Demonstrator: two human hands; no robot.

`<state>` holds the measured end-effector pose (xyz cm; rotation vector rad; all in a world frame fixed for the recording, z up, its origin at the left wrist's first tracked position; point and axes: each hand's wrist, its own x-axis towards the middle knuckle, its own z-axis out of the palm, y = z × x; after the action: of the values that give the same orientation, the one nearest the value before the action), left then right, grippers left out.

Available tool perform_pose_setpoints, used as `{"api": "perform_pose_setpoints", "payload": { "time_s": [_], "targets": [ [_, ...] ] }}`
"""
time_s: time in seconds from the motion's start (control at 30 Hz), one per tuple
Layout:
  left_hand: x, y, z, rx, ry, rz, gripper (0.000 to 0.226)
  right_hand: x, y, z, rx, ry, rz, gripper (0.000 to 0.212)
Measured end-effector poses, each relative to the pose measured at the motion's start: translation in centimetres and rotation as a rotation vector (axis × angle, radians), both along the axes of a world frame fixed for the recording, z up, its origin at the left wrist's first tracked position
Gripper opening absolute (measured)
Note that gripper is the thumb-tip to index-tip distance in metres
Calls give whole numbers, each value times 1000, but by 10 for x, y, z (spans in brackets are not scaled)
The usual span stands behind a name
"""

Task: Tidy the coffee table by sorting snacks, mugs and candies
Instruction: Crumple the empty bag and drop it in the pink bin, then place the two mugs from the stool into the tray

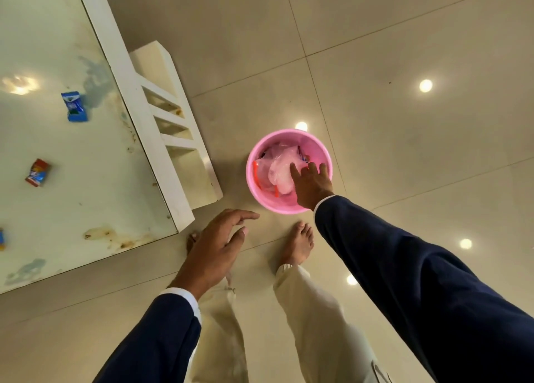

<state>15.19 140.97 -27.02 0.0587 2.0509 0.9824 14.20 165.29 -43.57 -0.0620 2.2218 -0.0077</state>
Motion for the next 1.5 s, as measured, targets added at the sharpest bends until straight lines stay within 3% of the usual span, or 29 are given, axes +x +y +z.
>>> {"api": "perform_pose_setpoints", "payload": {
  "time_s": [0.13, 0.23, 0.5, 0.83, 1.2, 1.5],
  "targets": [
    [-9, 5, 18, -215, 244, -284, 43, 0, 0, 44, -30, 117, -67, 81],
    [-11, 11, 43, -299, 316, -436, 53, 3, 3, 94, -87, 141, -102, 80],
    [-3, 1, 171, -477, 391, -468, 64, 15, -5, 276, -253, 247, -23, 87],
    [33, -89, 320, -634, 485, -347, 72, 11, -96, 456, -387, 451, 220, 89],
    [125, -331, 368, -696, 617, 80, 62, 22, -342, 531, -464, 536, 513, 87],
    [188, -521, 402, -763, 569, 317, 60, 35, -553, 565, -536, 556, 667, 85]
  ]
}}
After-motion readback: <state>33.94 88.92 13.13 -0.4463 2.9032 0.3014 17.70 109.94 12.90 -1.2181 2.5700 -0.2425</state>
